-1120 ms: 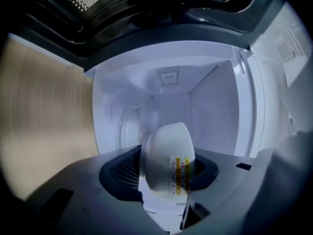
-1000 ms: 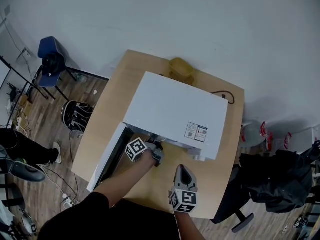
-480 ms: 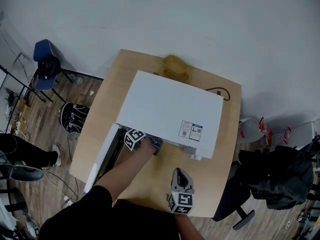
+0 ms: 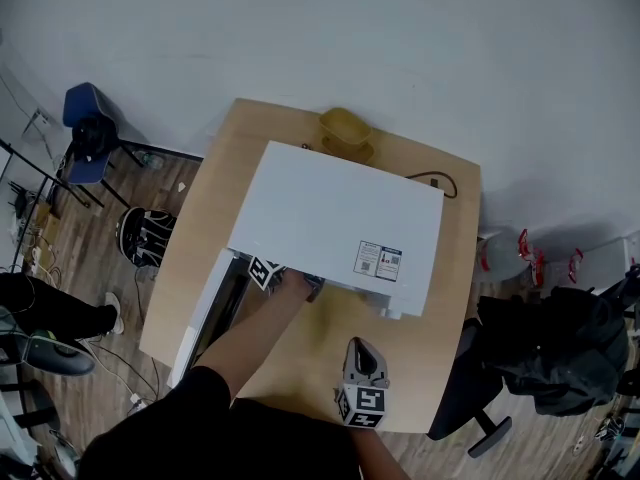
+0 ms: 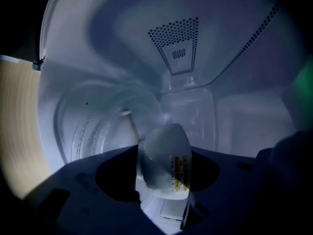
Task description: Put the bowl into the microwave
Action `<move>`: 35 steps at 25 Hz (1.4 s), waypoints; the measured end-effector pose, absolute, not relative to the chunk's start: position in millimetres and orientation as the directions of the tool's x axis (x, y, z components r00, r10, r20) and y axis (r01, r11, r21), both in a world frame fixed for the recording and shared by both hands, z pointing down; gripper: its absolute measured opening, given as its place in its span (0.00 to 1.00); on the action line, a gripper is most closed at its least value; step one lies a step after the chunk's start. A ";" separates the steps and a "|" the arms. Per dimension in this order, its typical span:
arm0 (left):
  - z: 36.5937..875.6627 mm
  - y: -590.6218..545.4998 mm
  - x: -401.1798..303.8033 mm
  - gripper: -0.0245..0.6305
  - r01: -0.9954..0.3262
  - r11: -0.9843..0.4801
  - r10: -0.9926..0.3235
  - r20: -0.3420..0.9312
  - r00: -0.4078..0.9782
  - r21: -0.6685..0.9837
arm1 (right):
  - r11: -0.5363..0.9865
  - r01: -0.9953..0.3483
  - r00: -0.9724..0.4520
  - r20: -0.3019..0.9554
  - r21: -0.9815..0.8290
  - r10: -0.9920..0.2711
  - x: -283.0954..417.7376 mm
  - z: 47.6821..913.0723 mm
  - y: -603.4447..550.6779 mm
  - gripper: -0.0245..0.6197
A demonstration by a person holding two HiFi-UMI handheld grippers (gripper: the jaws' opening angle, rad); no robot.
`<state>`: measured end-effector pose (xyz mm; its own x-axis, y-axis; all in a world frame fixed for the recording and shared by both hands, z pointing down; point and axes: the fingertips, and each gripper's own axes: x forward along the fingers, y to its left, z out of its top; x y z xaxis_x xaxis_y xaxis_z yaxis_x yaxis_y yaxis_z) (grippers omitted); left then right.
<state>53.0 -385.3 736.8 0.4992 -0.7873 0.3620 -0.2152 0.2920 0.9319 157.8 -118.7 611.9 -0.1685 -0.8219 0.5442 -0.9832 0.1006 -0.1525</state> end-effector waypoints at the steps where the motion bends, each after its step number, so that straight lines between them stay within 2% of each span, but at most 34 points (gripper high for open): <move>1: 735.7 -384.4 52.1 0.35 -0.216 0.301 -0.789 0.370 0.490 0.929 | 0.100 -0.983 -0.168 0.548 -0.152 -0.819 158.0 612.7 -118.6 0.13; 6: 732.8 -380.0 48.0 0.38 -0.228 0.285 -0.805 0.362 0.470 0.931 | 0.123 -0.983 -0.178 0.566 -0.135 -0.805 153.3 617.3 -116.9 0.13; 15: 715.2 -366.6 48.9 0.45 -0.366 0.092 -0.806 0.285 0.518 0.926 | 0.155 -0.978 -0.209 0.567 -0.143 -0.797 139.3 620.8 -103.9 0.13; 28: 712.9 -355.5 36.5 0.46 -0.614 -0.078 -0.808 0.312 0.500 0.785 | 0.162 -0.977 -0.213 0.559 -0.140 -0.801 140.2 619.5 -97.4 0.13; 35: 719.1 -350.6 26.2 0.47 -0.684 -0.070 -0.811 0.357 0.463 0.726 | 0.164 -0.976 -0.216 0.560 -0.142 -0.800 139.9 619.6 -93.4 0.13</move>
